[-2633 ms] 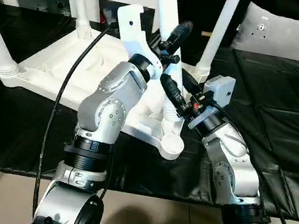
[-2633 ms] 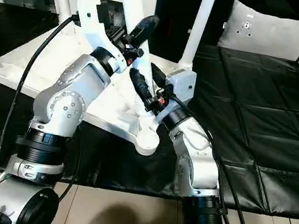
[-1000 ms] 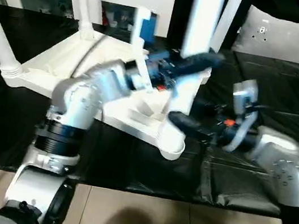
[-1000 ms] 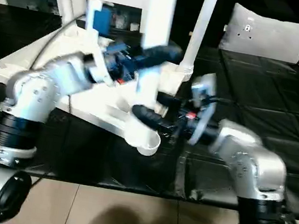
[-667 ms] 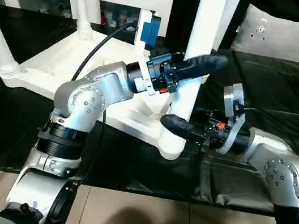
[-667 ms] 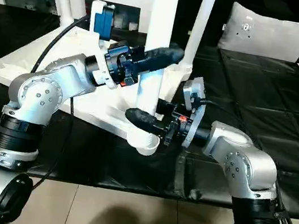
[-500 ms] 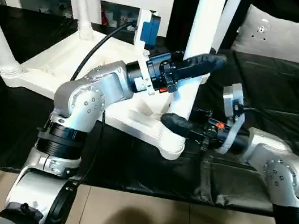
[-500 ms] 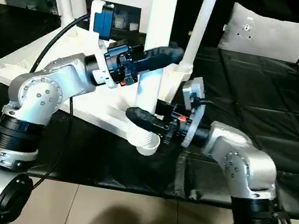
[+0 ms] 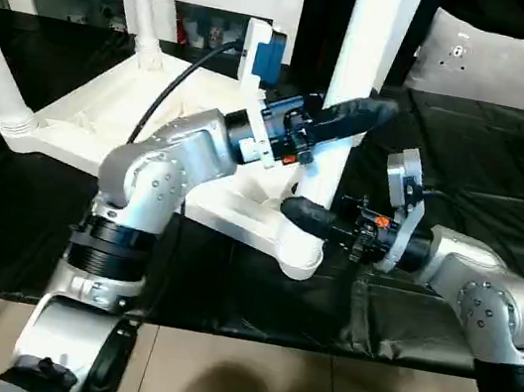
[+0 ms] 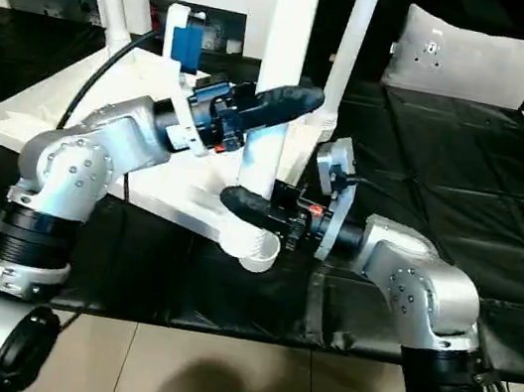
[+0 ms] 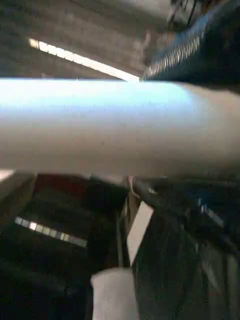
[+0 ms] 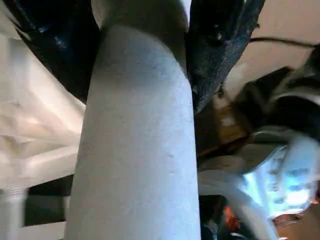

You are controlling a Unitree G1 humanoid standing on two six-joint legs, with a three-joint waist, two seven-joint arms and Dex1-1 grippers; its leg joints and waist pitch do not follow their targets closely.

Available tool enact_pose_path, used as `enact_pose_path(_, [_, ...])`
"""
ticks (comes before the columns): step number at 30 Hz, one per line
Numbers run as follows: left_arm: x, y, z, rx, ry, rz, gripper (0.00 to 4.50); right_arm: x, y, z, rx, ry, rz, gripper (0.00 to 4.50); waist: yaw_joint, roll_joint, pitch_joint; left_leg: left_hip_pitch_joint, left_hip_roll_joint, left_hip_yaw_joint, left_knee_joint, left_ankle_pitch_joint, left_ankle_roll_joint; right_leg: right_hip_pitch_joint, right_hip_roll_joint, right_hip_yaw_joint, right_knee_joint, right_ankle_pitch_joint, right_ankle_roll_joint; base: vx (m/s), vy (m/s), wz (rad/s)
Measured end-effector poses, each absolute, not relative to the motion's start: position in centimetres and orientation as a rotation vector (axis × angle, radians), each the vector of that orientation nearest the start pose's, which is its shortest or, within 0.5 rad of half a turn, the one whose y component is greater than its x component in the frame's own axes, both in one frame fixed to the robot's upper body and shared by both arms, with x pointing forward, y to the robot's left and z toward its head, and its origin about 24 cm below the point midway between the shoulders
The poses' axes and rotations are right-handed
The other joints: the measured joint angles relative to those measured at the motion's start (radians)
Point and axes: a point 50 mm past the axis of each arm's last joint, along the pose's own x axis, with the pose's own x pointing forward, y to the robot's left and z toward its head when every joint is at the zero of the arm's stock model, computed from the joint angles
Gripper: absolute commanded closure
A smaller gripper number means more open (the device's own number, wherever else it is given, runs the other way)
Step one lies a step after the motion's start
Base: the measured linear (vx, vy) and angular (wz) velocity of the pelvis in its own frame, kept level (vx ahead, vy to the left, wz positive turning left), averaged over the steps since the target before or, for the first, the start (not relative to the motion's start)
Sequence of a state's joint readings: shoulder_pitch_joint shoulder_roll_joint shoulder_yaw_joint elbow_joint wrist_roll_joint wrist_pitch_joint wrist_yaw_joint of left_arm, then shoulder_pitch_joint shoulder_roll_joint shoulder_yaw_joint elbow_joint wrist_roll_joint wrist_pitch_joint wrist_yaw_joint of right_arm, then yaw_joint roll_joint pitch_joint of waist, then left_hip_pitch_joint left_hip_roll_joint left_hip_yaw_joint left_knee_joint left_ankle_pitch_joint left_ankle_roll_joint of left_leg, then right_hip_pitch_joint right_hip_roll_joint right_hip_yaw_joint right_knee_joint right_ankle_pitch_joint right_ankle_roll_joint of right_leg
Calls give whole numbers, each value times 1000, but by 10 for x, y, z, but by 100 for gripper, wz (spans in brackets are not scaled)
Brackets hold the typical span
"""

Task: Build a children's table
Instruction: Pick table leg

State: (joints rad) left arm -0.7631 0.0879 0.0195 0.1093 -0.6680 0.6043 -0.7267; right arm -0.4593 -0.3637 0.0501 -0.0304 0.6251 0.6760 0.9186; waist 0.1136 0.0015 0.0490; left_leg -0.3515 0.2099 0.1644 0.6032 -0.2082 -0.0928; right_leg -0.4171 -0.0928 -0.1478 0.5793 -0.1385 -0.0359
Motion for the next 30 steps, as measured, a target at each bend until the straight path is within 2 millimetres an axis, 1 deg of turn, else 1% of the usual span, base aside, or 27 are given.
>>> enact_pose_path(2, [325, 61, 204, -404, -156, -1164, 157, 293, -119, 133, 231, 156, 1177, 259, 0, 0, 0, 0, 0, 0, 0, 0, 0, 0, 0, 0, 0, 0, 0, 0, 0, 0])
enact_pose_path(5, [326, 65, 200, -346, -196, -1061, 146, 297, -111, 129, 189, 141, 1112, 259, 0, 0, 0, -1, 1, 0, 0, 0, -1, 0, 0, 0, -1, 0, 0, 0, 0, 0])
enact_pose_path(8, [328, 64, 202, -256, -244, -945, 145, 302, -105, 126, 179, 128, 1045, 259, 2, 0, 0, -1, 1, -1, 0, -3, -5, 0, 0, 0, -1, 0, 0, 0, 0, 0])
enact_pose_path(10, [329, 61, 204, -182, -294, -819, 145, 306, -96, 123, 192, 105, 963, 259, -1, -1, 0, -1, 1, -1, 0, -3, -5, 0, 0, -1, -1, 0, 1, 0, 0, 0])
enact_pose_path(14, [327, 53, 206, -146, -345, -684, 145, 309, -85, 122, 217, 81, 886, 259, -1, -2, 0, -2, 1, -1, 0, -3, -5, 0, 0, -1, -1, 0, 1, 0, 0, 0])
enact_pose_path(16, [327, 48, 208, -162, -362, -622, 174, 311, -80, 119, 236, 81, 849, 259, -2, -2, 0, -1, 1, -1, 0, -3, -5, 0, 0, 0, -1, 0, 1, 0, 0, 0])
enact_pose_path(20, [328, 43, 205, -140, -355, -569, 181, 313, -76, 118, 221, 70, 812, 259, -2, -2, 0, -1, 1, -1, 0, -3, -5, 0, 0, -1, -1, 0, 1, 0, 0, 0])
enact_pose_path(22, [328, 42, 205, -132, -354, -541, 220, 314, -76, 118, 216, 69, 796, 259, -2, -2, 0, -1, 1, -1, 0, -3, -5, 0, 0, -1, -1, 0, 1, 0, 0, 0])
enact_pose_path(30, [327, 37, 203, -120, -359, -533, 223, 316, -75, 116, 204, 65, 763, 259, -3, -2, 0, -2, 1, -1, 0, -3, -5, -1, 0, -1, -1, 0, 1, 0, 0, 0])
